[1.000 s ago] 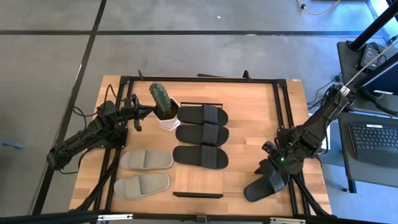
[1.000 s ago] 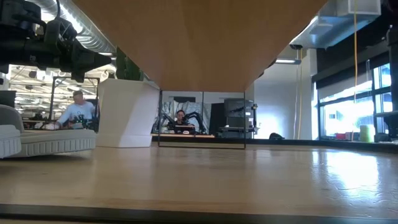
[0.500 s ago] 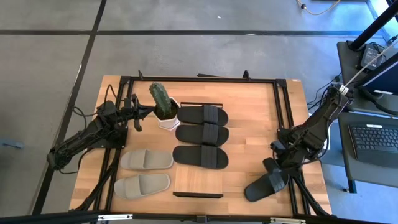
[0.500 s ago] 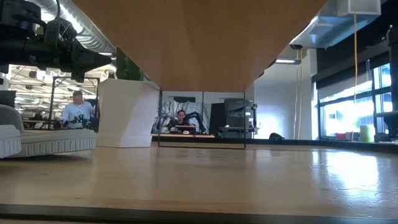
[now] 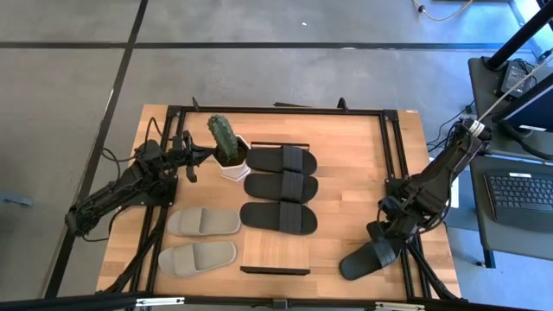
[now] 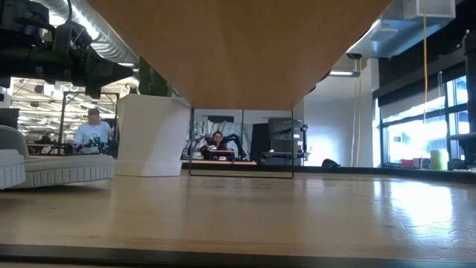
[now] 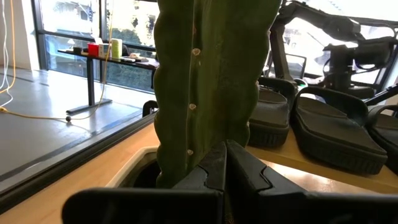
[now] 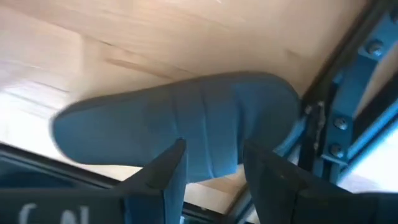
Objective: Pick and place slides into the shelf
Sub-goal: Put the black slide on the shelf
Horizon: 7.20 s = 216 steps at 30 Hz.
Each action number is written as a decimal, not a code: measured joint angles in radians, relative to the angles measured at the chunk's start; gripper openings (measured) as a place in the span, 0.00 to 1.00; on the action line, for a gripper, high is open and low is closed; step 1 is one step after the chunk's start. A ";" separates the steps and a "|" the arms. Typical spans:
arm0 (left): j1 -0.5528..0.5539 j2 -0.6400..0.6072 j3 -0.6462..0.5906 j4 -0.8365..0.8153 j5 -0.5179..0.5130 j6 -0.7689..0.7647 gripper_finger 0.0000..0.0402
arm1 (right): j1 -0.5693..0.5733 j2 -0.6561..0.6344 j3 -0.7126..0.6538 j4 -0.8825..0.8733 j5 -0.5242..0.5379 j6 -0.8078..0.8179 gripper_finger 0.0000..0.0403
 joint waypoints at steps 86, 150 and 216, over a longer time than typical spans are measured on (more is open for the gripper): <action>0.000 0.000 0.000 0.000 -0.007 -0.001 0.00 | -0.001 -0.014 -0.017 0.117 0.291 -0.470 0.38; 0.000 0.000 0.000 -0.001 -0.056 -0.027 0.00 | 0.042 -0.389 -0.721 1.133 0.215 -0.207 0.38; 0.000 0.000 0.000 -0.002 -0.093 -0.018 0.00 | 0.042 0.064 -0.596 1.372 0.224 -0.419 0.38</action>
